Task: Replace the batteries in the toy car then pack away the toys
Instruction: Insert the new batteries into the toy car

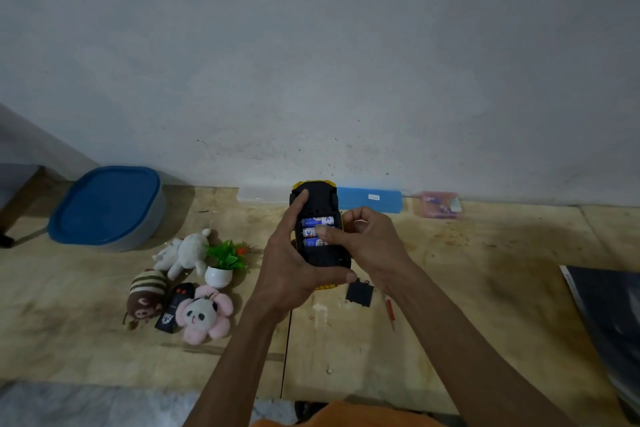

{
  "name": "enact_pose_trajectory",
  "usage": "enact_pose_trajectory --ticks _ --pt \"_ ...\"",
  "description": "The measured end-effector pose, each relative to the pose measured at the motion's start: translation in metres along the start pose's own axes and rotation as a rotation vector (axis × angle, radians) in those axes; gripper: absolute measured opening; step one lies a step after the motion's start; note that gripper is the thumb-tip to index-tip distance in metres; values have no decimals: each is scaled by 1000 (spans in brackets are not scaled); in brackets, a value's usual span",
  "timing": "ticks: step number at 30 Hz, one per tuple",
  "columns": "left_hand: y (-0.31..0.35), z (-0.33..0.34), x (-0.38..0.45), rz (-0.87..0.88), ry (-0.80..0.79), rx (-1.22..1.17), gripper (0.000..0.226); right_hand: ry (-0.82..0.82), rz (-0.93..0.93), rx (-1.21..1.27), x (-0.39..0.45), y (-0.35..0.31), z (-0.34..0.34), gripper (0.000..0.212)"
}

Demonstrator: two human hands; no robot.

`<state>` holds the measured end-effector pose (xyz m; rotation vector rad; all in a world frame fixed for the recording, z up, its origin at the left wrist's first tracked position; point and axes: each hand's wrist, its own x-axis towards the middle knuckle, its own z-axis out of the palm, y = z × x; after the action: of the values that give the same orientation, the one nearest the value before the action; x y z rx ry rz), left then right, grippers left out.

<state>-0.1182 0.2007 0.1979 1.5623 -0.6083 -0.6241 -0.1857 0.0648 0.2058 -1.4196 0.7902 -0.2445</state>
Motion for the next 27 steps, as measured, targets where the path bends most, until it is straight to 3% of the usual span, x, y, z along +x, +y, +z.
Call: enact_pose_trajectory --ticks 9,16,22,27 --pt "-5 2 -1 -15 -2 1 128 48 -58 -91 4 7 1 45" --pt "-9 2 0 -19 -1 -2 128 120 30 70 15 10 10 44" --pt "-19 1 1 -78 -9 -22 131 17 -31 -85 10 18 1 48" --pt "-37 3 -1 -119 -28 -14 131 22 -13 -206 14 32 -4 55"
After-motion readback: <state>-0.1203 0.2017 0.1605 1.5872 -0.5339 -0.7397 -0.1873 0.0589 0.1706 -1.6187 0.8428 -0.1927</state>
